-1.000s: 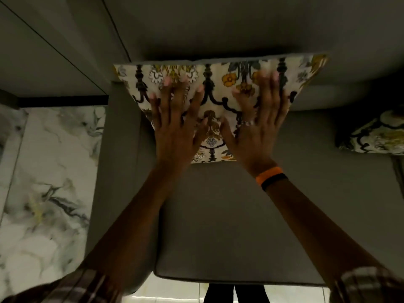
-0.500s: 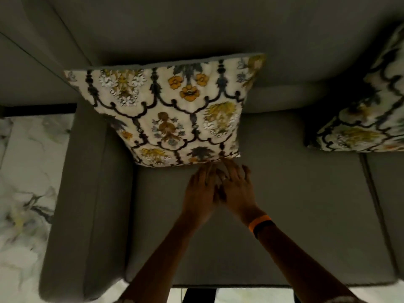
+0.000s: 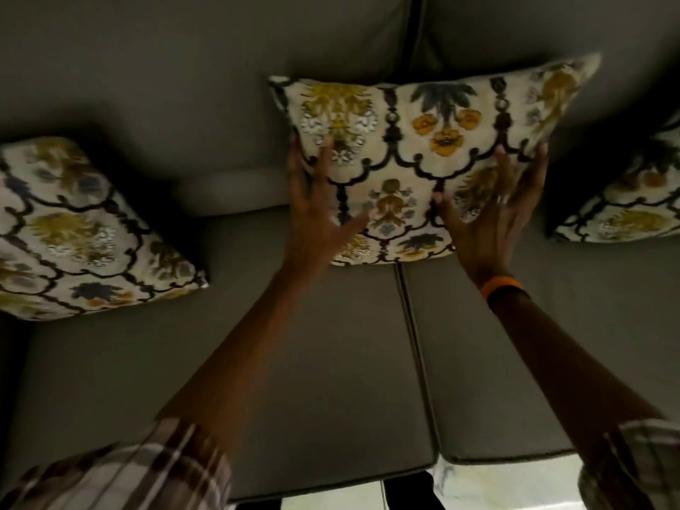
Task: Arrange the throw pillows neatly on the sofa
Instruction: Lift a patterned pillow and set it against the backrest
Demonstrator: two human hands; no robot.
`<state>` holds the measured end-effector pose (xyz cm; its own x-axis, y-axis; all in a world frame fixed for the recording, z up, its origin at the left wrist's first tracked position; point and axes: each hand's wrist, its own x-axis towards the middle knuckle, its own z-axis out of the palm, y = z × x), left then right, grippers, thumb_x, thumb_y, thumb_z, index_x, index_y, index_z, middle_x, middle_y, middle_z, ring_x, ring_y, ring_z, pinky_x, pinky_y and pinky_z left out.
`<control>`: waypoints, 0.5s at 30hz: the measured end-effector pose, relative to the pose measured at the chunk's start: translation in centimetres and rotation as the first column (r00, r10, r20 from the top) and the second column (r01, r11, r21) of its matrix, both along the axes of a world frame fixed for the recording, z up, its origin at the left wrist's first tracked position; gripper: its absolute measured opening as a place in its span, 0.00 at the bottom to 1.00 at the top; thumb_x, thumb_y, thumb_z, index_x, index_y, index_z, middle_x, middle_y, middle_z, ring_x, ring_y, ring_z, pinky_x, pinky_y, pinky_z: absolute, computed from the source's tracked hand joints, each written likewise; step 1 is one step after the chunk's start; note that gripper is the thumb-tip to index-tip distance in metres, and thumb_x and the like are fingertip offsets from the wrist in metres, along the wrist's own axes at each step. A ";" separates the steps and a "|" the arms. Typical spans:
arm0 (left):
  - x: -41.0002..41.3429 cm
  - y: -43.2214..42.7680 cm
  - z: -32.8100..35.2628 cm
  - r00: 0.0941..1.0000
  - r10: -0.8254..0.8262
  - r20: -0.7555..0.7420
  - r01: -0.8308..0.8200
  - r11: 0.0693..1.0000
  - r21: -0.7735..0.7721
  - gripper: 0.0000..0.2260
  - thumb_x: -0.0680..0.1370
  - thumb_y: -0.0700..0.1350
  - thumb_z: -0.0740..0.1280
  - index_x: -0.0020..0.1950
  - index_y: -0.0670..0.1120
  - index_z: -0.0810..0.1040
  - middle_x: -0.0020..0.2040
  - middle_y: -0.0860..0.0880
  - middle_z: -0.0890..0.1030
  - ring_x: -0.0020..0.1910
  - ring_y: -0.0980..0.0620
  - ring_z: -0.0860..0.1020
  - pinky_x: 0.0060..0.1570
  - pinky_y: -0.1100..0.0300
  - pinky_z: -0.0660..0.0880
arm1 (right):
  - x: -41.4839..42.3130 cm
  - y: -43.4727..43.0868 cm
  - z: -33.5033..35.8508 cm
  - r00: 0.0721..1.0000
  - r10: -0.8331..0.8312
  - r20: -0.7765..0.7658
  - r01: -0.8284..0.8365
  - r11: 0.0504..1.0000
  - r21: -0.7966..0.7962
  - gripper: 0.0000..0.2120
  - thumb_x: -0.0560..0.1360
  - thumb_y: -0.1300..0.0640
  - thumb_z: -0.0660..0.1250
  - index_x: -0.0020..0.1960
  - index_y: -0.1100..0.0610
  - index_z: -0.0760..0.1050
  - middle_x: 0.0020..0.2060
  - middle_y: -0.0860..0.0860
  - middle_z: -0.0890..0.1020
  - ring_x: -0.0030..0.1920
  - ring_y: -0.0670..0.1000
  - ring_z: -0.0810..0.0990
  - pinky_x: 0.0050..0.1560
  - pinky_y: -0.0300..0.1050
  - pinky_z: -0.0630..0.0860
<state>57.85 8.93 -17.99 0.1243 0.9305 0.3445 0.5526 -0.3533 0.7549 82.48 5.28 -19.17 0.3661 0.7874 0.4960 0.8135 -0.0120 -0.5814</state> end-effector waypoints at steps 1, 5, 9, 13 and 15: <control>0.7 0.8 -0.6 0.994 0.061 0.087 -0.053 0.995 -0.084 0.55 0.69 0.57 0.80 0.82 0.43 0.48 0.81 0.33 0.47 0.81 0.47 0.48 0.78 0.69 0.53 | 1.4 0.8 -0.4 0.993 0.064 -0.094 -0.064 0.998 0.002 0.45 0.74 0.38 0.78 0.80 0.50 0.59 0.81 0.72 0.54 0.83 0.68 0.56 0.81 0.63 0.64; 2.4 1.8 -2.0 0.954 0.162 0.253 -0.037 0.899 -0.437 0.55 0.69 0.47 0.81 0.81 0.40 0.45 0.81 0.47 0.55 0.75 0.58 0.59 0.77 0.68 0.59 | 4.3 1.7 -2.2 0.738 0.242 -0.630 -0.326 0.945 -0.019 0.59 0.71 0.55 0.83 0.85 0.58 0.44 0.84 0.60 0.57 0.82 0.53 0.66 0.80 0.56 0.70; 3.1 1.3 -1.9 0.943 0.204 0.264 -0.062 0.884 -0.463 0.47 0.71 0.32 0.77 0.80 0.37 0.49 0.73 0.50 0.65 0.66 0.67 0.67 0.60 0.83 0.68 | 4.6 1.8 -2.8 0.608 0.232 -0.759 -0.441 0.894 -0.080 0.56 0.71 0.56 0.83 0.85 0.55 0.48 0.80 0.55 0.70 0.76 0.51 0.75 0.76 0.56 0.75; 0.7 1.0 -3.9 0.934 0.264 0.241 -0.137 0.888 -0.438 0.54 0.68 0.44 0.82 0.81 0.39 0.49 0.79 0.46 0.62 0.69 0.71 0.67 0.66 0.80 0.65 | 2.9 1.6 -3.2 0.617 0.193 -0.763 -0.392 0.916 -0.084 0.57 0.66 0.48 0.86 0.84 0.58 0.55 0.77 0.57 0.74 0.75 0.53 0.77 0.73 0.52 0.78; 0.4 0.4 -4.3 0.944 0.249 0.216 -0.124 0.876 -0.466 0.58 0.64 0.53 0.81 0.82 0.41 0.47 0.81 0.44 0.61 0.75 0.60 0.65 0.67 0.78 0.65 | 2.4 1.7 -3.5 0.640 0.197 -0.743 -0.362 0.930 -0.065 0.63 0.64 0.43 0.86 0.85 0.56 0.51 0.79 0.56 0.71 0.77 0.54 0.74 0.74 0.56 0.77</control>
<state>58.25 9.32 -22.33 -0.1035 0.9883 -0.1116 0.3350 0.1403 0.9317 84.89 6.99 -22.71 0.2856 0.9583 0.0079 0.1308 -0.0308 -0.9909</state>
